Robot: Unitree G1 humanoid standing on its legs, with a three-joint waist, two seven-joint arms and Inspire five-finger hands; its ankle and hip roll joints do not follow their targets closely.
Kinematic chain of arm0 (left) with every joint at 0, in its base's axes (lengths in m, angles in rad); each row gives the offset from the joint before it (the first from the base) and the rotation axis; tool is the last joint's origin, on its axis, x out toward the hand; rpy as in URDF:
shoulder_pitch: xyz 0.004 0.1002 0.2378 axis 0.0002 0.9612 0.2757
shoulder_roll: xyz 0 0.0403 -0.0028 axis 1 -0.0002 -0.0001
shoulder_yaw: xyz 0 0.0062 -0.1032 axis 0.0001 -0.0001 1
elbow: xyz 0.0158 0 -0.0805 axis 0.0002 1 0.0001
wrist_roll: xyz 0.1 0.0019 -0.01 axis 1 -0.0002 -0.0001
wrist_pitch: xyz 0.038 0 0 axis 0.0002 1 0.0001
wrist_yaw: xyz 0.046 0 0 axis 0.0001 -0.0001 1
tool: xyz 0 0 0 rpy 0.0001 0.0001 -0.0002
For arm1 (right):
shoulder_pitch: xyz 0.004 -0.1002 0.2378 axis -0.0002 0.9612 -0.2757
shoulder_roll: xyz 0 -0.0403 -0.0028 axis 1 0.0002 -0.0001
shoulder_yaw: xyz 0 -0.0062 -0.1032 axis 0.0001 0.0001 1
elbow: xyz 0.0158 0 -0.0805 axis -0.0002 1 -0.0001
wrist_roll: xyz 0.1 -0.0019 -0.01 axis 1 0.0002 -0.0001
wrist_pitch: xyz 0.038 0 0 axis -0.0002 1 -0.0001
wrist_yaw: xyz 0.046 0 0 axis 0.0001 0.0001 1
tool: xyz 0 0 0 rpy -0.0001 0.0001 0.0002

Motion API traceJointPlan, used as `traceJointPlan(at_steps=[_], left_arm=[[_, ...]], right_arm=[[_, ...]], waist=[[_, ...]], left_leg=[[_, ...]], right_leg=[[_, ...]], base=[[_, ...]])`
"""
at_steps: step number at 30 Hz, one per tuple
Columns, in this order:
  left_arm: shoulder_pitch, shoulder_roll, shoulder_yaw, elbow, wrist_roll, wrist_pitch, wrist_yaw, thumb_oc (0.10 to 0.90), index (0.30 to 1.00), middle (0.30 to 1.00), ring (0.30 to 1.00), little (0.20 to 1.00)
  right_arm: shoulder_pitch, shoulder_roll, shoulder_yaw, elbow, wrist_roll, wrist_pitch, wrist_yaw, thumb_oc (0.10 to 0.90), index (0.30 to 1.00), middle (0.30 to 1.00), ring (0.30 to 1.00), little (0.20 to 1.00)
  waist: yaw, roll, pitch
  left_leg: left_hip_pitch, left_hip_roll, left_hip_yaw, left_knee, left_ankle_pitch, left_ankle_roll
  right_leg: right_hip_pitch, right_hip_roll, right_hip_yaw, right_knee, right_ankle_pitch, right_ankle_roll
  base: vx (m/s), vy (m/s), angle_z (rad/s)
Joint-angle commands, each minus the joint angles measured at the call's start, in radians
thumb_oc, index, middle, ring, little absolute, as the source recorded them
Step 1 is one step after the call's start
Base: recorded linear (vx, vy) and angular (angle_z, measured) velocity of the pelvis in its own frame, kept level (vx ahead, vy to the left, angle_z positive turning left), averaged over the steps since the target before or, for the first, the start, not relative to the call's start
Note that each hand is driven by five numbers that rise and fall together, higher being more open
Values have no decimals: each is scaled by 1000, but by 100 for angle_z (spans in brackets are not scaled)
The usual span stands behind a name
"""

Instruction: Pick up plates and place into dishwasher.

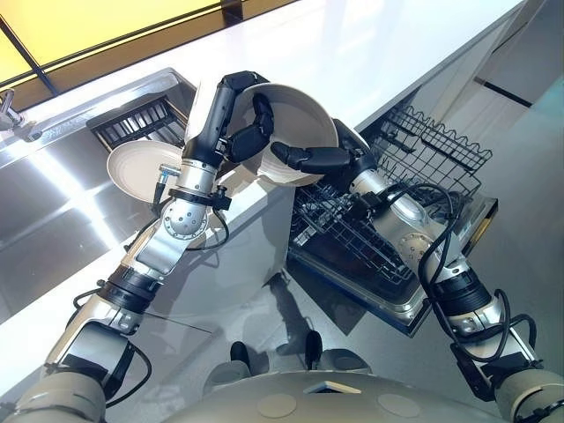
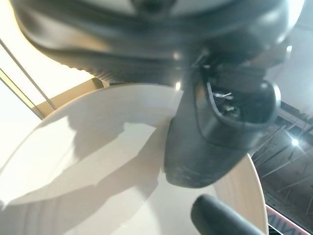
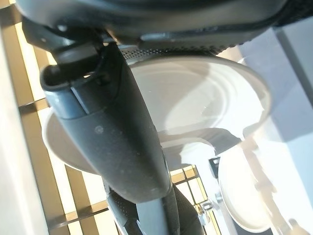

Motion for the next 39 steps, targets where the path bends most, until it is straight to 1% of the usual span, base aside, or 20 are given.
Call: traceJointPlan(at_steps=[1, 4, 5, 6, 7, 8, 15, 20, 22, 23, 25, 26, 28, 29, 30, 33, 34, 35, 37, 39], left_arm=[[-106, 4, 1, 16, 11, -114, 65, 100, 300, 300, 300, 200], [-106, 8, 3, 12, 7, -115, 56, 100, 300, 300, 300, 200], [-107, 8, 1, 16, 6, -118, 57, 100, 300, 300, 300, 200], [-108, 7, -1, 16, 7, -116, 58, 100, 300, 300, 300, 200], [-107, 7, -2, 16, 3, -117, 56, 100, 300, 300, 300, 200], [-106, 7, -2, 17, 1, -118, 53, 100, 300, 300, 300, 200], [-102, 0, -11, 21, 1, -116, 46, 100, 300, 300, 300, 200], [-93, -11, -6, 23, -75, -104, 13, 100, 300, 300, 300, 200], [-86, -25, -1, 29, -127, -101, -24, 149, 342, 342, 342, 249], [-83, -30, 1, 30, -147, -97, -35, 213, 396, 396, 396, 313], [-67, -49, 10, 33, -257, -69, -106, 394, 552, 552, 552, 494], [-53, -66, 17, 37, -362, -25, -171, 800, 900, 900, 900, 900], [-34, -99, 27, 52, -518, 11, -244, 800, 900, 900, 900, 900], [-25, -114, 35, 53, -553, 19, -265, 800, 900, 900, 900, 900], [-18, -123, 47, 50, -590, 23, -283, 800, 900, 900, 900, 900], [-13, -107, 102, 4, -660, 48, -289, 800, 900, 900, 900, 900], [-17, -94, 122, -10, -669, 57, -287, 800, 900, 900, 900, 900], [-35, -50, 171, -40, -687, 86, -275, 800, 900, 900, 900, 900], [-52, -13, 204, -60, -672, 109, -248, 800, 900, 900, 900, 900], [-70, 72, 274, -78, -656, 138, -224, 800, 900, 900, 900, 900]], right_arm=[[-59, 49, -23, -35, 93, -36, 73, 800, 900, 900, 900, 900], [-52, 49, -22, -28, 119, -16, 79, 800, 900, 900, 900, 900], [-52, 47, -21, -25, 118, -23, 83, 709, 822, 822, 822, 809], [-54, 46, -21, -27, 126, -29, 80, 443, 594, 594, 594, 543], [-55, 45, -23, -29, 133, -36, 76, 237, 418, 418, 418, 337], [-54, 47, -26, -29, 134, -37, 77, 100, 300, 300, 300, 200], [-55, 65, -27, -40, 147, -65, 62, 100, 300, 300, 300, 200], [-57, 83, -40, -59, 160, -129, 35, 100, 300, 300, 300, 200], [-63, 90, -54, -68, 151, -168, 7, 100, 300, 300, 300, 200], [-64, 93, -57, -71, 141, -181, 0, 100, 300, 300, 300, 200], [-67, 95, -78, -89, 102, -225, -35, 100, 300, 300, 300, 200], [-77, 94, -94, -102, 60, -253, -70, 100, 300, 300, 300, 200], [-97, 82, -116, -111, -38, -316, -142, 100, 300, 300, 300, 200], [-111, 74, -133, -111, -75, -326, -178, 100, 300, 300, 300, 200], [-126, 65, -155, -106, -163, -351, -221, 100, 300, 300, 300, 200], [-165, -3, -215, -52, -383, -416, -380, 100, 300, 300, 300, 200], [-168, -21, -234, -31, -435, -428, -412, 100, 300, 300, 300, 200], [-171, -73, -278, 18, -553, -442, -493, 100, 300, 300, 300, 200], [-167, -115, -311, 55, -634, -434, -550, 100, 300, 300, 300, 200], [-129, -196, -373, 126, -689, -431, -591, 100, 300, 300, 300, 200]], waist=[[2, -13, -85], [4, -16, -85], [2, -17, -85], [2, -17, -85], [2, -18, -85], [3, -18, -85], [5, -18, -81], [7, -16, -79], [8, -15, -78], [8, -14, -78], [7, -11, -76], [7, -8, -76], [6, -4, -73], [6, -2, -74], [6, 0, -73], [6, 8, -77], [6, 10, -78], [6, 17, -81], [7, 22, -83], [11, 32, -87]], left_leg=[[-17, -64, -47, 9, -68, 34], [-17, -63, -49, 9, -68, 34], [-16, -63, -49, 9, -68, 34], [-16, -63, -49, 8, -67, 34], [-17, -63, -50, 9, -67, 33], [-17, -63, -51, 9, -67, 33], [-17, -64, -52, 11, -69, 34], [-17, -63, -52, 12, -69, 33], [-17, -63, -52, 13, -70, 33], [-17, -62, -52, 13, -70, 33], [-17, -62, -52, 14, -71, 33], [-16, -62, -52, 14, -72, 34], [-14, -62, -53, 14, -74, 34], [-13, -62, -52, 14, -75, 34], [-12, -62, -52, 14, -77, 34], [-8, -61, -51, 13, -81, 34], [-8, -61, -52, 13, -82, 34], [-6, -61, -54, 13, -82, 33], [-5, -61, -56, 12, -82, 32], [-4, -60, -63, 10, -82, 28]], right_leg=[[-4, 66, -36, 113, -120, 45], [-2, 66, -37, 111, -119, 45], [-2, 66, -36, 110, -118, 45], [-2, 66, -35, 109, -117, 45], [-3, 66, -35, 108, -117, 46], [-3, 66, -35, 107, -115, 46], [-2, 65, -31, 105, -113, 46], [-1, 65, -31, 105, -113, 46], [-1, 65, -30, 106, -115, 45], [-1, 65, -30, 106, -115, 45], [-1, 65, -29, 107, -116, 44], [-1, 65, -28, 108, -117, 44], [-1, 65, -26, 110, -118, 43], [-2, 65, -24, 111, -119, 43], [-1, 64, -24, 111, -121, 42], [-1, 63, -22, 117, -129, 42], [0, 62, -24, 119, -131, 42], [1, 61, -27, 122, -136, 42], [2, 60, -30, 124, -141, 42], [7, 58, -34, 126, -148, 40]], base=[[0, 0, 0], [0, 0, 0], [0, 0, 0], [0, 0, 0], [0, 0, 0], [0, 0, 0], [0, 0, 0], [0, 0, 0], [0, 0, 0], [0, 0, 0], [0, 0, 0], [0, 0, 0], [0, 0, 0], [0, 0, 0], [0, 0, 0], [0, 0, 0], [47, 16, 0], [50, 17, 0], [48, 12, 1], [51, 11, 1]])
